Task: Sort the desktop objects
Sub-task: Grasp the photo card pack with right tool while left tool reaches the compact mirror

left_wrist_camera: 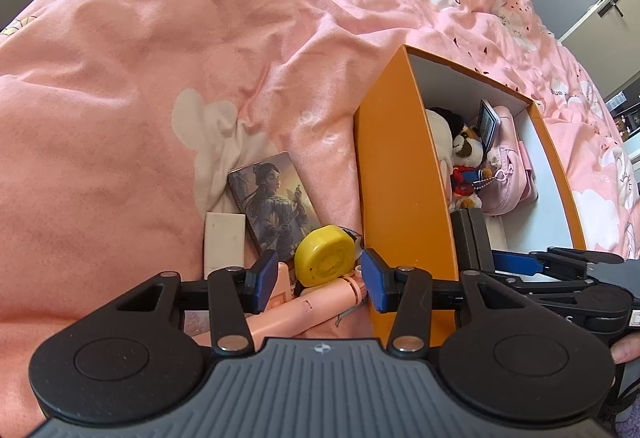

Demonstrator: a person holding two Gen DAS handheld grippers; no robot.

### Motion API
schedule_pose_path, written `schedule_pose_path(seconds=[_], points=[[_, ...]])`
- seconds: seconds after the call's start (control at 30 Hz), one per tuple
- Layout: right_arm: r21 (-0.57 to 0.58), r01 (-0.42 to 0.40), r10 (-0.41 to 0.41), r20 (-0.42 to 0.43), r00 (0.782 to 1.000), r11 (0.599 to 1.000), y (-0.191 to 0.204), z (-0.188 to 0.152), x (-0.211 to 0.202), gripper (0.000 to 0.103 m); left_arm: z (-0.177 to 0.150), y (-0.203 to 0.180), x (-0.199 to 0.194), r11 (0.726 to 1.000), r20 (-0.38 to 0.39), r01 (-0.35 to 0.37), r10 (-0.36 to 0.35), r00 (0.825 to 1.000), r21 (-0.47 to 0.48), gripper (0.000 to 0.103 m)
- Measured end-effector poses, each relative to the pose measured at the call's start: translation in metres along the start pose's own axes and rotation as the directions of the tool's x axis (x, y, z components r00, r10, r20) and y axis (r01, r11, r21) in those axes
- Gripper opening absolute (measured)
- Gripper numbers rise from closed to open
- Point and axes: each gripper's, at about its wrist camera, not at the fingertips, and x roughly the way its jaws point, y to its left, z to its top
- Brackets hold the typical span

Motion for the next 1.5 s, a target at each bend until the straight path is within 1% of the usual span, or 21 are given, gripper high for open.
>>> schedule_pose_path(seconds=[0.1,0.2,0.23,0.27,0.33,0.47,0.53,0.63,0.7,0.83,0.97,1.1,1.27,1.3,1.37,1.43,1.5], points=[[-0.005,0.019,-0.019,0.041,0.999,1.0,0.003,-0.005,-0.011,0.056,-0.002,0.004,-0.005,1.0,-0.002,-0.011,0.011,1.0,0.008,0.054],[-0.004,0.04,-0.04,0.106,0.994,0.999,0.008,-0.008,-0.023,0.055,-0.003,0.013,-0.011,1.0,0.001,-0.016,0.016,1.0,0.006,0.053],[0.002,0.039,-0.039,0.129,0.991,0.999,0.009,-0.008,-0.027,0.049,-0.003,0.015,-0.014,1.0,0.004,-0.021,0.021,1.0,0.004,0.053],[0.005,0.03,-0.031,0.144,0.989,1.0,0.01,-0.008,-0.031,0.044,-0.003,0.018,-0.016,1.0,0.008,-0.024,0.024,1.0,0.003,0.053],[-0.002,0.007,-0.006,0.169,0.986,1.0,0.018,-0.004,-0.035,0.04,-0.003,0.023,-0.02,1.0,0.014,-0.024,0.024,1.0,-0.004,0.051],[-0.06,-0.026,0.038,0.206,0.978,0.998,0.04,0.007,-0.042,0.038,0.001,0.036,-0.025,1.0,0.014,-0.006,0.007,1.0,-0.027,0.05],[-0.096,-0.047,0.066,0.206,0.976,0.994,0.052,0.015,-0.042,0.037,0.004,0.041,-0.023,0.999,0.006,0.0,0.0,1.0,-0.037,0.049],[-0.139,-0.082,0.106,0.175,0.979,0.987,0.069,0.032,-0.035,0.032,0.006,0.046,-0.018,0.999,-0.006,-0.007,0.006,1.0,-0.038,0.049],[-0.165,-0.089,0.113,0.142,0.983,0.982,0.08,0.044,-0.026,0.031,0.005,0.048,-0.017,1.0,-0.004,-0.006,0.006,1.0,-0.025,0.049],[-0.21,-0.076,0.087,0.045,0.995,0.975,0.102,0.064,0.003,0.032,-0.001,0.049,-0.017,0.999,-0.017,0.012,-0.011,1.0,0.042,0.049],[-0.263,-0.065,0.052,-0.054,0.997,0.963,0.122,0.084,0.04,0.033,-0.009,0.052,-0.015,0.995,-0.043,-0.006,0.01,0.999,0.099,0.049],[-0.293,-0.035,-0.004,-0.131,0.991,0.955,0.138,0.096,0.076,0.033,-0.014,0.057,-0.006,0.993,-0.084,-0.028,0.037,0.996,0.111,0.049],[-0.317,-0.011,-0.056,-0.2,0.978,0.948,0.15,0.101,0.109,0.035,-0.014,0.058,0.004,0.991,-0.102,-0.046,0.059,0.993,0.129,0.049],[-0.318,-0.008,-0.063,-0.212,0.975,0.948,0.151,0.101,0.114,0.035,-0.014,0.059,0.006,0.99,-0.106,-0.043,0.058,0.993,0.133,0.049],[-0.326,0.01,-0.09,-0.232,0.969,0.945,0.154,0.101,0.124,0.041,-0.014,0.06,0.01,0.99,-0.112,-0.039,0.054,0.992,0.134,0.049],[-0.339,0.032,-0.12,-0.239,0.964,0.94,0.155,0.099,0.133,0.041,-0.014,0.063,0.013,0.99,-0.119,-0.037,0.053,0.991,0.135,0.049],[-0.341,0.037,-0.129,-0.252,0.959,0.939,0.155,0.097,0.14,0.042,-0.016,0.066,0.016,0.99,-0.126,-0.036,0.053,0.991,0.135,0.049]])
